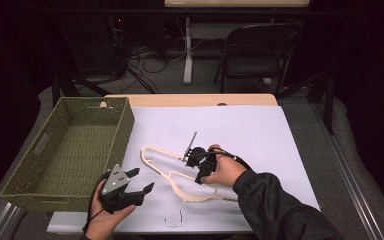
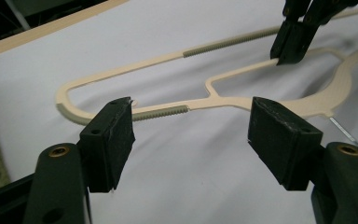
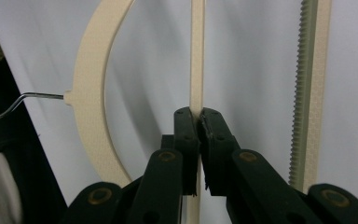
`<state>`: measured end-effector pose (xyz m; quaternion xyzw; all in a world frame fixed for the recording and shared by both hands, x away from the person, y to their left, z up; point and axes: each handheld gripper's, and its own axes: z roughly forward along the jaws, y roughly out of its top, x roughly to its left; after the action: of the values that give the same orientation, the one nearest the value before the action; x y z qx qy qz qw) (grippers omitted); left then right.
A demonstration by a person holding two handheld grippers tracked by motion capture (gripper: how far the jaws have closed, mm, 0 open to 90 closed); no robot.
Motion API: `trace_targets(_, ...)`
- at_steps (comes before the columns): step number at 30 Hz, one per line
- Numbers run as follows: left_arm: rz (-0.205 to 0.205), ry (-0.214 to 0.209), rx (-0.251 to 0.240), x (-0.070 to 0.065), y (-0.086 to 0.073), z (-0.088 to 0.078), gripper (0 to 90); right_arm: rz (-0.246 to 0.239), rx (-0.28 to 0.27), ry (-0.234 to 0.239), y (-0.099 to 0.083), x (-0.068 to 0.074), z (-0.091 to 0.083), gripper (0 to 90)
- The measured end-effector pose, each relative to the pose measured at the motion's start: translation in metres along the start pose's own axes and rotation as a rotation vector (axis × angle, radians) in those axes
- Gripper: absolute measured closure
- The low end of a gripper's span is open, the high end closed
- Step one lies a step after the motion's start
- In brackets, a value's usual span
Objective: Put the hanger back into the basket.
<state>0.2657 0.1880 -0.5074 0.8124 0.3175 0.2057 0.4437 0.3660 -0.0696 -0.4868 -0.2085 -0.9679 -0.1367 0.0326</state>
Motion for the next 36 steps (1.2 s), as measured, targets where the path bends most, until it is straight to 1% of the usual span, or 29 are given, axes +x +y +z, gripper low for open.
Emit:
trace_targets(1, 0.015, -0.002, 0.001, -0.002, 0.0, 0.005, 31.2, 0.002, -0.009, 0.012, -0.001, 0.0, -0.001, 85.6)
trace_targets(2, 0.028, 0.0, 0.005, -0.005, -0.001, 0.009, 31.0, 0.004, 0.0, 0.001, -0.002, 0.001, -0.004, 85.5)
trace_targets(3, 0.048, 0.009, 0.012, -0.007, -0.001, 0.012, 29.9, -0.004, -0.006, 0.003, -0.003, 0.001, -0.006, 85.6)
trace_targets(4, 0.065, 0.015, 0.017, -0.009, -0.002, 0.015, 28.3, 0.0, 0.016, 0.008, -0.003, 0.002, -0.009, 85.6)
trace_targets(5, 0.077, 0.016, 0.019, -0.011, -0.002, 0.018, 27.6, -0.001, -0.017, 0.017, -0.005, 0.002, -0.008, 85.6)
trace_targets(6, 0.102, 0.018, 0.023, -0.014, -0.003, 0.022, 25.6, -0.003, -0.002, 0.007, -0.006, 0.002, -0.012, 85.6)
trace_targets(7, 0.122, 0.017, 0.03, -0.016, -0.003, 0.024, 24.8, 0.001, -0.001, 0.026, -0.006, 0.002, -0.013, 85.5)
trace_targets(8, 0.122, 0.017, 0.03, -0.016, -0.003, 0.024, 24.7, 0.001, -0.001, 0.026, -0.006, 0.002, -0.013, 85.5)
trace_targets(9, 0.14, 0.019, 0.034, -0.017, -0.004, 0.026, 24.7, 0.004, -0.017, 0.017, -0.007, 0.003, -0.012, 85.5)
trace_targets(11, 0.178, 0.023, 0.047, -0.02, -0.005, 0.031, 24.1, 0.003, -0.019, 0.023, -0.007, 0.003, -0.013, 85.5)
trace_targets(12, 0.178, 0.023, 0.047, -0.02, -0.005, 0.031, 24.1, 0.003, -0.019, 0.023, -0.007, 0.003, -0.013, 85.5)
trace_targets(14, 0.195, 0.022, 0.051, -0.023, -0.007, 0.034, 24.1, 0.003, -0.018, 0.022, -0.007, 0.004, -0.013, 85.6)
trace_targets(15, 0.218, 0.02, 0.052, -0.024, -0.008, 0.036, 23.9, -0.001, -0.021, 0.026, -0.007, 0.003, -0.013, 85.5)
trace_targets(16, 0.218, 0.02, 0.052, -0.024, -0.008, 0.036, 23.9, 0.003, -0.021, 0.028, -0.006, 0.004, -0.013, 85.5)
trace_targets(21, 0.249, 0.021, 0.04, -0.027, -0.008, 0.038, 23.9, 0.004, -0.021, 0.033, -0.006, 0.004, -0.013, 85.5)
trace_targets(25, 0.277, 0.022, 0.043, -0.028, -0.009, 0.041, 23.9, -0.004, -0.022, 0.032, -0.005, 0.004, -0.013, 85.5)
trace_targets(27, 0.286, 0.025, 0.041, -0.029, -0.008, 0.042, 23.9, -0.002, -0.02, 0.039, -0.005, 0.004, -0.012, 85.5)
trace_targets(30, 0.307, 0.022, 0.04, -0.03, -0.007, 0.043, 23.9, -0.001, -0.013, 0.036, -0.005, 0.004, -0.011, 85.5)
trace_targets(31, 0.31, 0.022, 0.036, -0.03, -0.007, 0.043, 23.9, -0.002, -0.011, 0.035, -0.005, 0.004, -0.011, 85.5)
trace_targets(32, 0.314, 0.021, 0.034, -0.03, -0.006, 0.044, 23.9, -0.006, 0.019, 0.037, -0.004, 0.003, -0.012, 85.5)
trace_targets(33, 0.321, 0.023, 0.037, -0.031, -0.006, 0.044, 23.9, -0.001, -0.013, 0.041, -0.004, 0.004, -0.009, 85.5)
trace_targets(36, 0.336, 0.017, 0.045, -0.03, -0.005, 0.046, 24.0, -0.005, -0.009, 0.045, -0.003, 0.003, -0.007, 85.4)
